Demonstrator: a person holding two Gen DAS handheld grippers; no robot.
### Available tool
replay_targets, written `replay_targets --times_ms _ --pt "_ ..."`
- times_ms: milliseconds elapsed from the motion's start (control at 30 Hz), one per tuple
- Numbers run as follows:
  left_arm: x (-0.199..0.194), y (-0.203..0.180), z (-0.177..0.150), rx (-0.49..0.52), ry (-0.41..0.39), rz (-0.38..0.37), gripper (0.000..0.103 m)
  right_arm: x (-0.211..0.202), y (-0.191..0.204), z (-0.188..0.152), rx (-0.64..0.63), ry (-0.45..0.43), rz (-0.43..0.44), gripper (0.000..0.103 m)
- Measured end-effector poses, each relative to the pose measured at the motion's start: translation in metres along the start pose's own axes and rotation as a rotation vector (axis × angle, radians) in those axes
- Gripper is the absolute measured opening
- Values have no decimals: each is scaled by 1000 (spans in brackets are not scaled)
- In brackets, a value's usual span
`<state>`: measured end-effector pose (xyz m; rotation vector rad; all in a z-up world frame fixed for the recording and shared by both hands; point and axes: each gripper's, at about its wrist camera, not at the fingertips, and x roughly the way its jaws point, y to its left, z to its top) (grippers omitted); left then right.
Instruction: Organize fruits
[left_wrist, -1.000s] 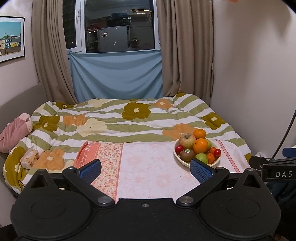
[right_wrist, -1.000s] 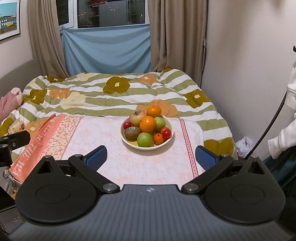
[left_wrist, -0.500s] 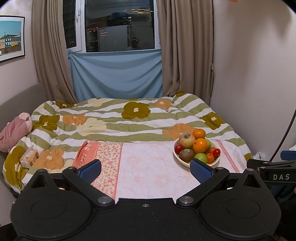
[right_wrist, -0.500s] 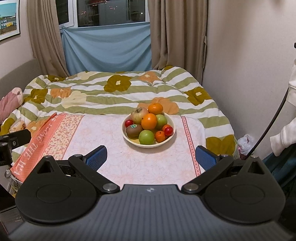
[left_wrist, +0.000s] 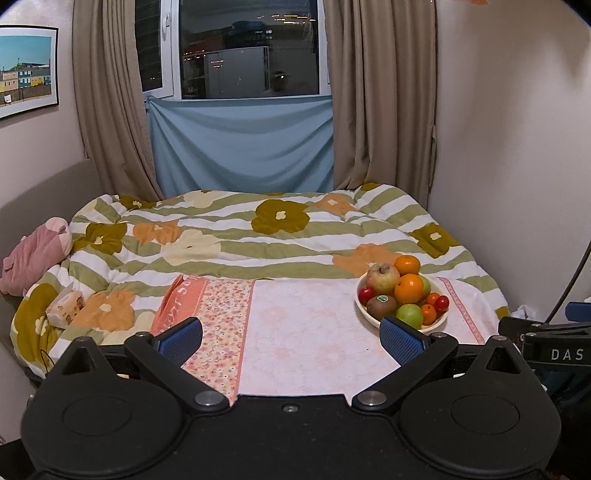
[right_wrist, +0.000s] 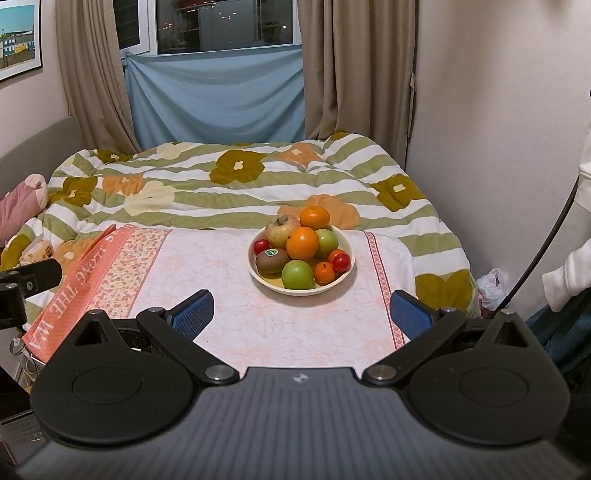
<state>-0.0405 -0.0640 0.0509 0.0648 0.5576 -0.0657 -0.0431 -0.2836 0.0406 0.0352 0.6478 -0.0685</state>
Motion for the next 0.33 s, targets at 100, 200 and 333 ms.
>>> replay_targets --times_ms 100,200,333 --pt "1 0 0 8 -3 7 103 0 0 0 0 0 0 103" --pt "1 1 0 9 -9 10 103 1 2 0 0 0 0 103" --pt "3 2 1 6 -11 4 103 1 4 1 0 4 2 103"
